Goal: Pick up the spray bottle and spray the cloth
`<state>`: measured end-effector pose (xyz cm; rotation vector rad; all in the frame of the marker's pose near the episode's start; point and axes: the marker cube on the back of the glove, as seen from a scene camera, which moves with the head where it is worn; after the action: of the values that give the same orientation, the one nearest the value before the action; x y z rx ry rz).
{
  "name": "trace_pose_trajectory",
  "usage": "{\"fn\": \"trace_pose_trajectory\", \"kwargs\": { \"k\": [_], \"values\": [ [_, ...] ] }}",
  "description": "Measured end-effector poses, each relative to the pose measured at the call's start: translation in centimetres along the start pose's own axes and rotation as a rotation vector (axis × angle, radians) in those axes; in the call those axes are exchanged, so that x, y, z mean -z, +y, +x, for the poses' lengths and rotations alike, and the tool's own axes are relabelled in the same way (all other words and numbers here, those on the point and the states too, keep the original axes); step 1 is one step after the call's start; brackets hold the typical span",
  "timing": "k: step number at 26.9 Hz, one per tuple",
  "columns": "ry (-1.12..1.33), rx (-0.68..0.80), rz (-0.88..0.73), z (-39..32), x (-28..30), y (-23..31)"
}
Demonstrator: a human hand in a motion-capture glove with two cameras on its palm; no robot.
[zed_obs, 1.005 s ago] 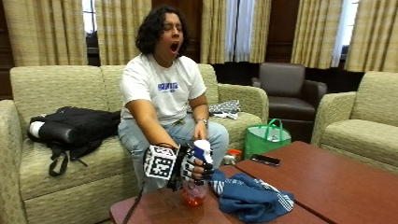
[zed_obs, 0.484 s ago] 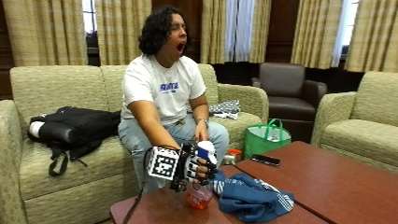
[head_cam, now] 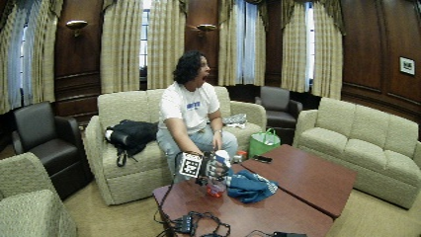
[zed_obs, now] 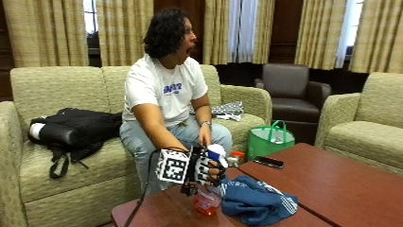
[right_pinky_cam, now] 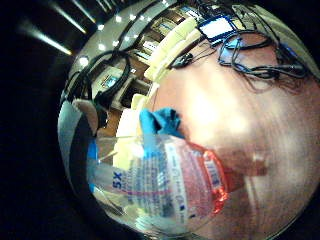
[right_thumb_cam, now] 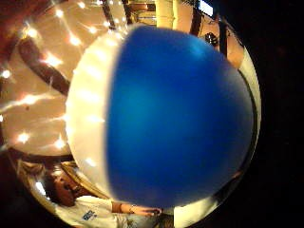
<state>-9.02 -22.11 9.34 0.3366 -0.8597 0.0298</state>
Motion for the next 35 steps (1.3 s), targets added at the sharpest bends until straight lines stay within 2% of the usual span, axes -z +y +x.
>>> {"fn": "trace_pose_trajectory", "kwargs": {
  "k": [18, 26, 30, 35],
  "values": [
    [-0.011, 0.024, 0.003, 0.0, 0.4, 0.2],
    [-0.014, 0.026, 0.088, 0.3, 1.2, 0.6],
    [-0.001, 0.092, 0.135, 0.3, 2.0, 0.6],
    [0.019, 0.095, 0.110, -1.2, 3.8, 2.7]
  ]
}}
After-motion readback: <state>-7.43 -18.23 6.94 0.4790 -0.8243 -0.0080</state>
